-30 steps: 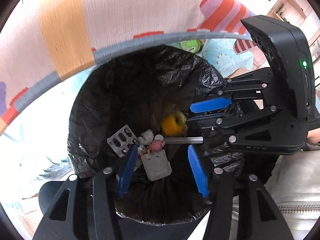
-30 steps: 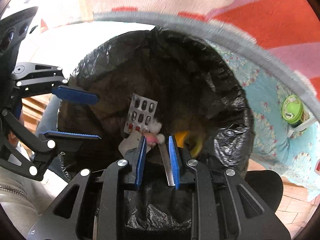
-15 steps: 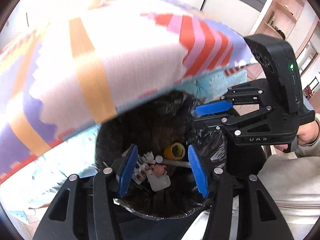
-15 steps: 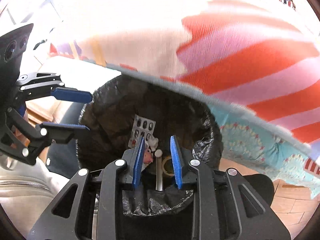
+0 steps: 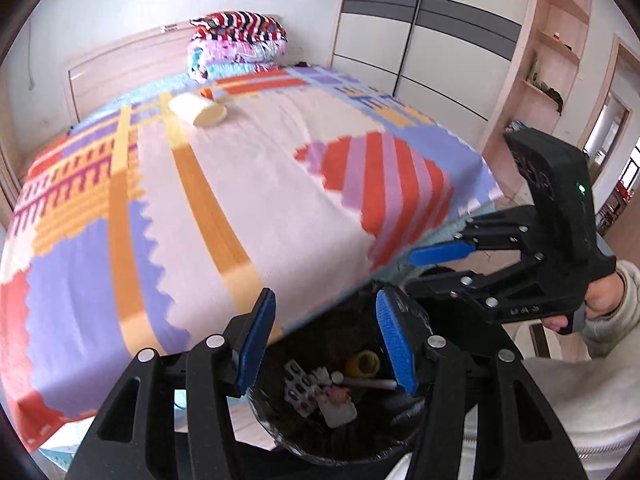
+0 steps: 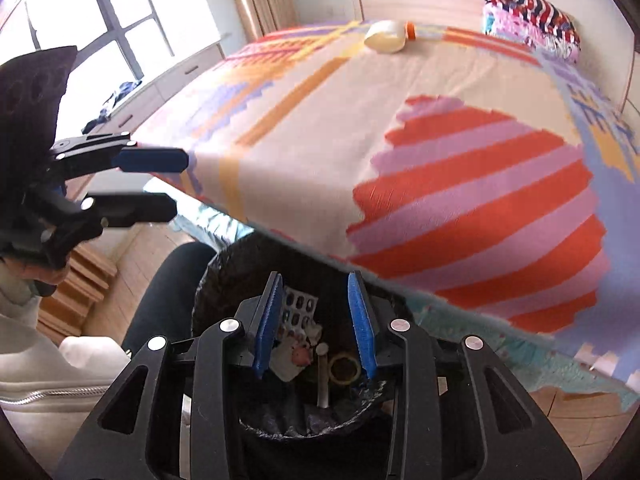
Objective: Collect trash
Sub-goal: 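Move both open grippers back over the bed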
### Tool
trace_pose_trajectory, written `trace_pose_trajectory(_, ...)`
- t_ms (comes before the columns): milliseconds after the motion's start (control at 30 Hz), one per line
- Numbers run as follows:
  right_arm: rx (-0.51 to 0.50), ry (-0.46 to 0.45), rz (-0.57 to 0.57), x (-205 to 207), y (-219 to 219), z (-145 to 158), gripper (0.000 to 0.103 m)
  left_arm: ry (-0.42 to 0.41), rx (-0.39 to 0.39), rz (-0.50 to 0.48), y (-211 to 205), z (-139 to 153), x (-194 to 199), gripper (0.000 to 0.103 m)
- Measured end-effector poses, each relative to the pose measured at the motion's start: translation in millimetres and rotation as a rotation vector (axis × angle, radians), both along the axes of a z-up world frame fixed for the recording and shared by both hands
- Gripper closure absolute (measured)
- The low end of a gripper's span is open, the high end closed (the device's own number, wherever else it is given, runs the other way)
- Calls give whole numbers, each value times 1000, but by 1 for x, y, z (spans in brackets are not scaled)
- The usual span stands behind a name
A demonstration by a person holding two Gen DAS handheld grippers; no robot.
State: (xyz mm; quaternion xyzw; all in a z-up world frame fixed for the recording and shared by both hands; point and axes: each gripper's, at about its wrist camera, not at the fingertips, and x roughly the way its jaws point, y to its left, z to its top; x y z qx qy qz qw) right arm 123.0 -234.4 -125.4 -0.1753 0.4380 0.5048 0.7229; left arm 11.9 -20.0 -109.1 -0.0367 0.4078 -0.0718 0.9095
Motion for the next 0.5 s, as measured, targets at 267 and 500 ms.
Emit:
trace_pose_trajectory(267, 66, -52, -18, 21, 8, 24, 69, -54, 9, 68, 22, 25, 30, 47)
trace_pose_trajectory(500, 116, -79, -39, 43, 21, 41, 68, -81, 28, 98, 41, 39, 61, 39)
